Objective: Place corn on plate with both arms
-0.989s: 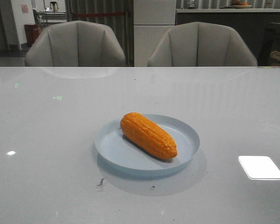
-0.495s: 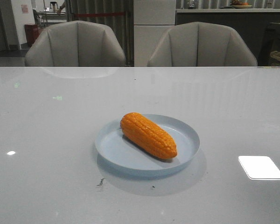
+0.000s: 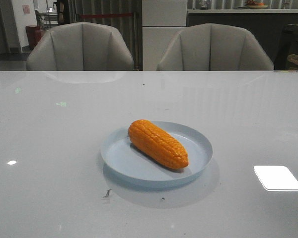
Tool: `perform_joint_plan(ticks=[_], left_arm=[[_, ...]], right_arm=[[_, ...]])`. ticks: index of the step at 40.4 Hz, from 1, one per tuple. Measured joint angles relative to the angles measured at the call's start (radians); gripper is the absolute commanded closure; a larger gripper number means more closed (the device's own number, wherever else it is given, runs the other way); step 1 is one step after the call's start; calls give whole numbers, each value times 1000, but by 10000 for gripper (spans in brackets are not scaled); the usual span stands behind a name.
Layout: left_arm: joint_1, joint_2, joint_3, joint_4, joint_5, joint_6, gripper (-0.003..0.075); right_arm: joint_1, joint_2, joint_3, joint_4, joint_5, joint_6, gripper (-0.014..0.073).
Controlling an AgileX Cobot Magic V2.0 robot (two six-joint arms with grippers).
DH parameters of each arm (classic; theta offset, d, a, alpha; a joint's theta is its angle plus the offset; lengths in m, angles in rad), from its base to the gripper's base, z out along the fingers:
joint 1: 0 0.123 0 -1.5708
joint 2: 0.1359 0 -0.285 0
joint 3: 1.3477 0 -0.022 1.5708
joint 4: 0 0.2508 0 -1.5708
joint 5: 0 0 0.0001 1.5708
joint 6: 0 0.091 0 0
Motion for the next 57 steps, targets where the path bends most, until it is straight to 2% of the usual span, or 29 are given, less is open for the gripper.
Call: perform_joint_plan(ticks=[7,13,20,31,39,57], left_arm=[[0,-139,48,220,-12,-354,627],[0,-303,154,385,-83,-498,627],[0,-487,288,416,-132,-531,627],[0,-715,487,416,-129,-571,627],[0,-735,487,435,-71,-671,627],[0,-735,487,441,-93,-685,627]], right_arm=[[0,0,0,0,0,0,40],[0,0,0,0,0,0,40],[0,0,0,0,0,0,40],[0,0,0,0,0,0,40],[0,0,0,0,0,0,40],[0,0,0,0,0,0,40]])
